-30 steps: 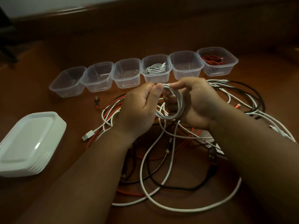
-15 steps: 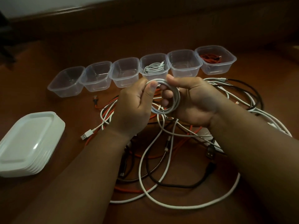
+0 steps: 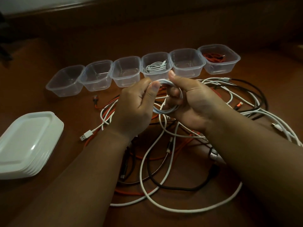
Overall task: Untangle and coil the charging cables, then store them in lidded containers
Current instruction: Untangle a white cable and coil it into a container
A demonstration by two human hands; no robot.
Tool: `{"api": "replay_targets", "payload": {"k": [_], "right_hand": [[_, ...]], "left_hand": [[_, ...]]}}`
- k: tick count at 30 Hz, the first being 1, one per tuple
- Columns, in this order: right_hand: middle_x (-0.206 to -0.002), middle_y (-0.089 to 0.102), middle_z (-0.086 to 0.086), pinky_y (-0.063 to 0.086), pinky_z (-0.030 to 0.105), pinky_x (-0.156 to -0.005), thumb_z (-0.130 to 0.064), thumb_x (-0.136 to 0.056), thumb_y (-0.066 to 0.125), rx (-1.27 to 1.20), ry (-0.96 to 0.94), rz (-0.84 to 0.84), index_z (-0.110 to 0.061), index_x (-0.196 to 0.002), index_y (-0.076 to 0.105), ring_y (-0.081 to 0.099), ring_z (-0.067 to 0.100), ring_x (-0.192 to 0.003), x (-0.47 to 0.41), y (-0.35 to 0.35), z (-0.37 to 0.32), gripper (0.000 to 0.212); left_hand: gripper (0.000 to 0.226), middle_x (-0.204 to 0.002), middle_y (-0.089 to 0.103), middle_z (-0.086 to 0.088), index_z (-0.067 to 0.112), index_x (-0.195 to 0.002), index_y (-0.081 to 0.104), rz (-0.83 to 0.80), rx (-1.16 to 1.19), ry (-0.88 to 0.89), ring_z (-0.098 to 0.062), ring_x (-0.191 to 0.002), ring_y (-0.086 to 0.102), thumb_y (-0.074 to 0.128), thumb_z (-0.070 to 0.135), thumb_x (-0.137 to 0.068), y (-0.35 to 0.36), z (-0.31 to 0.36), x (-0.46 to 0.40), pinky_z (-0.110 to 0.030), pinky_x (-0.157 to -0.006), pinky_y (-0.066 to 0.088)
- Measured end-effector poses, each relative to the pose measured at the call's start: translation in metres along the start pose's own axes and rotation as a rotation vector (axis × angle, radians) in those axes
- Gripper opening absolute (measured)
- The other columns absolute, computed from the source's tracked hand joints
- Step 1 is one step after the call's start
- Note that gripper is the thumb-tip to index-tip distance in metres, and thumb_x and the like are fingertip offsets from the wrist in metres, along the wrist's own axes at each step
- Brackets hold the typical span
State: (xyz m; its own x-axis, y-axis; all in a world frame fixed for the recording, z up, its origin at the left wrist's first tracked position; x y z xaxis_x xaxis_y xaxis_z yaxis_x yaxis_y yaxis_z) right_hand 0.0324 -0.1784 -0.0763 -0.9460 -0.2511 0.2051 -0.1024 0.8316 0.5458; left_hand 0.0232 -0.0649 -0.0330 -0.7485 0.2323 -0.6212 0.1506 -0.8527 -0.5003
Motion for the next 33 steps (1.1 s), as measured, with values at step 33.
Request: {"api": "replay_targets", "payload": {"k": [33], "right_hand": [[-0.08,0.063,-0.001,0.057,0.035,-0.072,-0.03,-0.101,0.051,0.638,-0.522,0.022,-0.023,-0.088,0.055,0.065,0.013,-0.076,0.009,0.001,-0.045,0.015]], "left_hand": [[0.031,-0.095,0.071,-0.008,0.009,-0.106,0.07,-0.177,1.039,-0.757,-0.018,-0.091,0.066,0.056,0.028,-0.086,0.039,-0.01,0.023,-0.032,-0.085,0.049]]}}
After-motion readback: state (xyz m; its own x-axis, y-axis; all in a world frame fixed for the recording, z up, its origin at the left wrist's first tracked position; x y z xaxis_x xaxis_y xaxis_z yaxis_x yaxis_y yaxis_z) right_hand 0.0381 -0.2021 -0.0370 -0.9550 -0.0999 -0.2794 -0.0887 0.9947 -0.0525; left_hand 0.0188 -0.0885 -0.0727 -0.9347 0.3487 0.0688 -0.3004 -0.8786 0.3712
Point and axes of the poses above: each hand's wrist, its own x-axis away from the middle knuckle, its own y-axis out of the palm, z = x × y, the point moved 8 cm from there along -x, towards the middle knuckle
